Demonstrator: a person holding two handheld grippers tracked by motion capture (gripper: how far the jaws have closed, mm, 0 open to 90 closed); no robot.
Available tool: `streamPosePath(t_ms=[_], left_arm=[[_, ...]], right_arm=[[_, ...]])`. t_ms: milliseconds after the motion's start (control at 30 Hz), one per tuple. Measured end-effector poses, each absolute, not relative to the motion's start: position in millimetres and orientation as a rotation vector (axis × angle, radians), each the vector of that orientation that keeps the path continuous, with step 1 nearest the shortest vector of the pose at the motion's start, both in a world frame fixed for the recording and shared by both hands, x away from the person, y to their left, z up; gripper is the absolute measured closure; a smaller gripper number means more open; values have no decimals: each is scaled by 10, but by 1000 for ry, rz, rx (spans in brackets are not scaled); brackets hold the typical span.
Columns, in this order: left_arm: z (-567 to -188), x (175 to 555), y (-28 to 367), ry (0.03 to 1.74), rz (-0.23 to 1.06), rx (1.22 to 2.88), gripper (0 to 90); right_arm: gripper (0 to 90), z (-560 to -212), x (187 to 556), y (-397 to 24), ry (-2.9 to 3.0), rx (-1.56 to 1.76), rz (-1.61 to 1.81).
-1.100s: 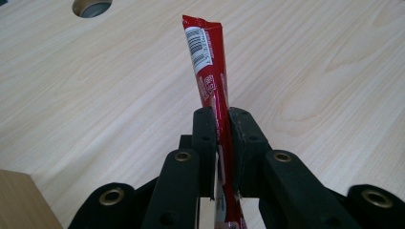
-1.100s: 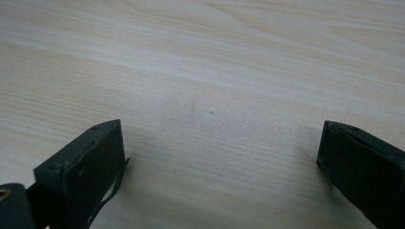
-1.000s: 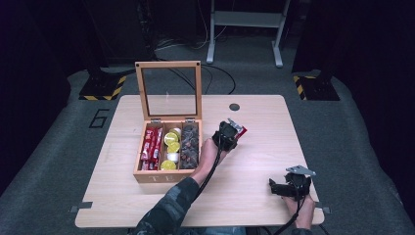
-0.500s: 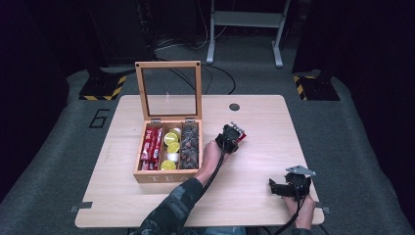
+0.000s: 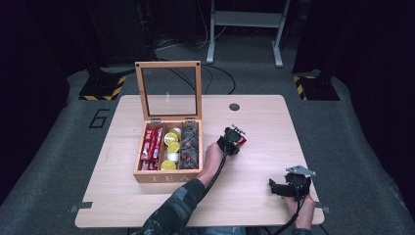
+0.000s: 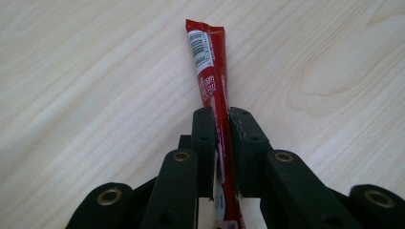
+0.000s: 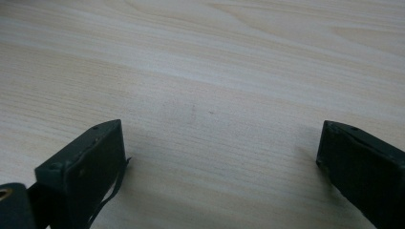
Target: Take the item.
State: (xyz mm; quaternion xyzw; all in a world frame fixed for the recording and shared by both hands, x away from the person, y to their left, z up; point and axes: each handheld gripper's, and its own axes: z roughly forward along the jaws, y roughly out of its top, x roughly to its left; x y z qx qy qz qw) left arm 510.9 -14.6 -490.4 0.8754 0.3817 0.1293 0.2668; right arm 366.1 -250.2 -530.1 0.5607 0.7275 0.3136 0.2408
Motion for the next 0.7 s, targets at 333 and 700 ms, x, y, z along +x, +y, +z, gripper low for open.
streamPosePath(t_ms=[333, 700], left_arm=[[-4862, 5116, -111, 1066, 322, 2328, 535], [-4548, 5024, 35, 1004, 307, 2270, 287]], right_arm=[[20, -5301, 3661, -2502, 1990, 1534, 858], [20, -5300, 3662, -2502, 1991, 1533, 858]])
